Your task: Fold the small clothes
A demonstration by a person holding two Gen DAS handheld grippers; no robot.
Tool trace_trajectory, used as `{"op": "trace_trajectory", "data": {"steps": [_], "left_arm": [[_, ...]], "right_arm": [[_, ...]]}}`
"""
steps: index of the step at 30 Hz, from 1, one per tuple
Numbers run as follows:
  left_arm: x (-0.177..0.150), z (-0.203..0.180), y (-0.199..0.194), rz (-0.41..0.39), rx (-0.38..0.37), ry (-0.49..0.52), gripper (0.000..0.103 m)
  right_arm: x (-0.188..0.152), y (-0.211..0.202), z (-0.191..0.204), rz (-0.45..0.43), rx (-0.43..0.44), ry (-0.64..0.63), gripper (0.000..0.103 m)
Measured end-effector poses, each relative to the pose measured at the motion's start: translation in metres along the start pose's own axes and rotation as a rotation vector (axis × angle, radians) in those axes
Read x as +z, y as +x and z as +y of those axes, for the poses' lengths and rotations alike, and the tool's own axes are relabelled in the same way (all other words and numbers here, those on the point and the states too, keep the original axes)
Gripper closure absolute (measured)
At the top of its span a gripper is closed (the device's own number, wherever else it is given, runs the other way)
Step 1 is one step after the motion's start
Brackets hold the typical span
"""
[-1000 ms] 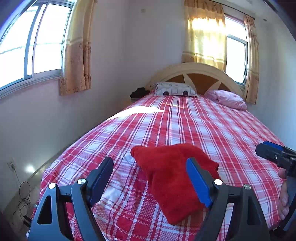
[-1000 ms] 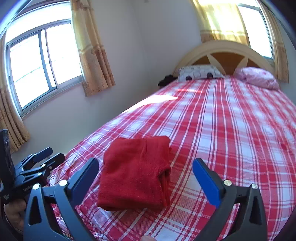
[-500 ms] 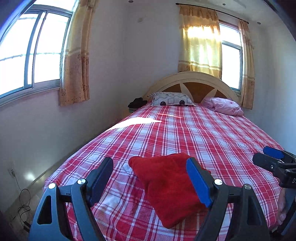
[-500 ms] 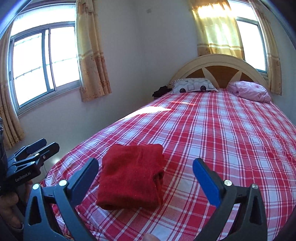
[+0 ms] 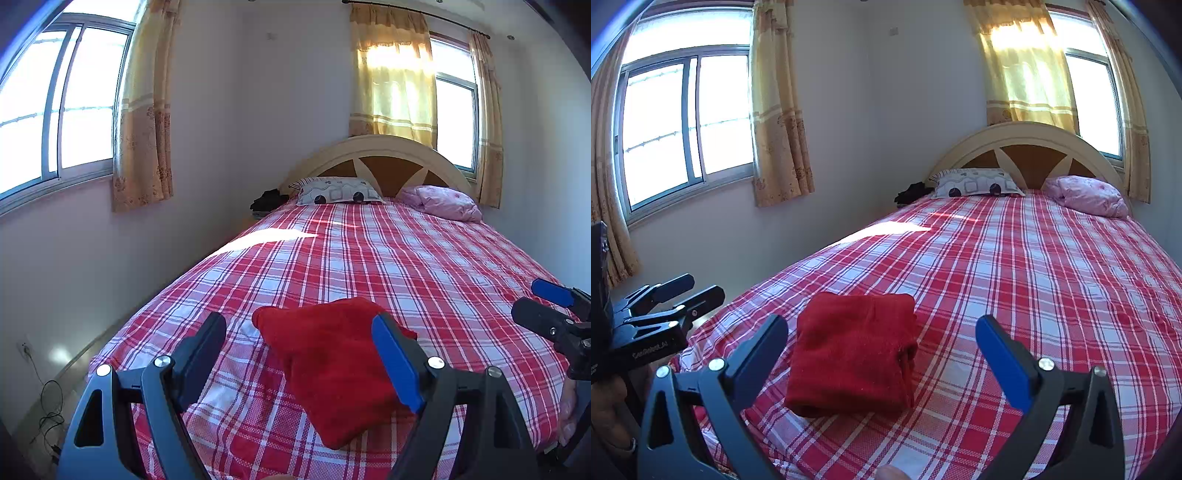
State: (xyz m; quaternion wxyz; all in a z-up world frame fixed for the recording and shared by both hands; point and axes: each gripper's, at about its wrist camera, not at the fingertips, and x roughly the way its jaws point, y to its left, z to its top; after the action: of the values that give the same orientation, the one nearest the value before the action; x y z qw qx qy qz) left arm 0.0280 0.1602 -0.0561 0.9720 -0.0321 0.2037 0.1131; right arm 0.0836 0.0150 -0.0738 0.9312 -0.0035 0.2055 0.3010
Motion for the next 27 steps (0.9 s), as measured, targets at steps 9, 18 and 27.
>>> {"op": "trace_trajectory", "data": {"steps": [9, 18, 27], "left_arm": [[0.000, -0.001, 0.002, 0.017, -0.026, -0.018, 0.021], [0.002, -0.005, -0.003, -0.007, -0.036, -0.008, 0.005], [0.003, -0.009, -0.007, -0.022, -0.044, -0.004, 0.005]], "right_arm": [[-0.003, -0.003, 0.007, -0.003, 0.000, -0.038, 0.000], [-0.003, -0.010, 0.009, -0.025, -0.010, -0.062, 0.000], [-0.004, -0.012, 0.006, -0.023, -0.012, -0.060, 0.000]]}}
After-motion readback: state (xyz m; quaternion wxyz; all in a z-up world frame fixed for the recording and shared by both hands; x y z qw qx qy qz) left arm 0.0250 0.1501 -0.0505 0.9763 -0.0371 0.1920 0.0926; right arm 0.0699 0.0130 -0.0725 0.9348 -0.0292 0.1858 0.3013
